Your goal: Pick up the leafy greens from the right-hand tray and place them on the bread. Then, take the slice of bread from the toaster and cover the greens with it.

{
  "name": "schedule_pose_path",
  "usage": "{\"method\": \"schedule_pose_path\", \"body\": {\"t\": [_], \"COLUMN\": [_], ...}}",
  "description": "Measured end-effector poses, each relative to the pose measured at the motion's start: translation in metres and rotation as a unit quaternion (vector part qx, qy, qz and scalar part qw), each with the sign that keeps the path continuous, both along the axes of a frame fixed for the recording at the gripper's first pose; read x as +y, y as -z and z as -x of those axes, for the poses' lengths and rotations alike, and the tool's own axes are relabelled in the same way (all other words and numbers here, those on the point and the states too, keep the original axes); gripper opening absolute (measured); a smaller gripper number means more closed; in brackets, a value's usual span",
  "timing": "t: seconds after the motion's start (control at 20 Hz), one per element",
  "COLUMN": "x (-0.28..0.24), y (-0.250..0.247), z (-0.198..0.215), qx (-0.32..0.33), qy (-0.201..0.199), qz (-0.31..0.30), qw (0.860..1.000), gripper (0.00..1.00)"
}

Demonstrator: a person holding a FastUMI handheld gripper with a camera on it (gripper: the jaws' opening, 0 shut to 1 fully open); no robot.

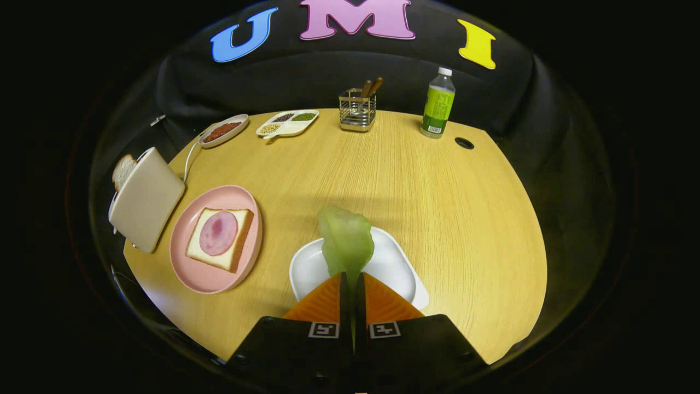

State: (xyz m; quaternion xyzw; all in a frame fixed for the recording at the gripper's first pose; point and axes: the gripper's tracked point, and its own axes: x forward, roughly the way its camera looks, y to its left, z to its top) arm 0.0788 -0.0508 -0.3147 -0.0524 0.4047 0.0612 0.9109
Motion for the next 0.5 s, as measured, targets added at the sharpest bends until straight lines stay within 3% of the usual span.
{"method": "schedule_pose_path", "body": {"t": [0.25,0.5], "x": [0.030,0.084], "y": [-0.048,-0.066], "z": [-0.003,0.001], "qx": [-0.037,-0.043], "qy": [-0.016,-0.044], "qz": [-0.007,-0.035], "qw": [0.999,0.998], "gripper": [0.06,0.06]}}
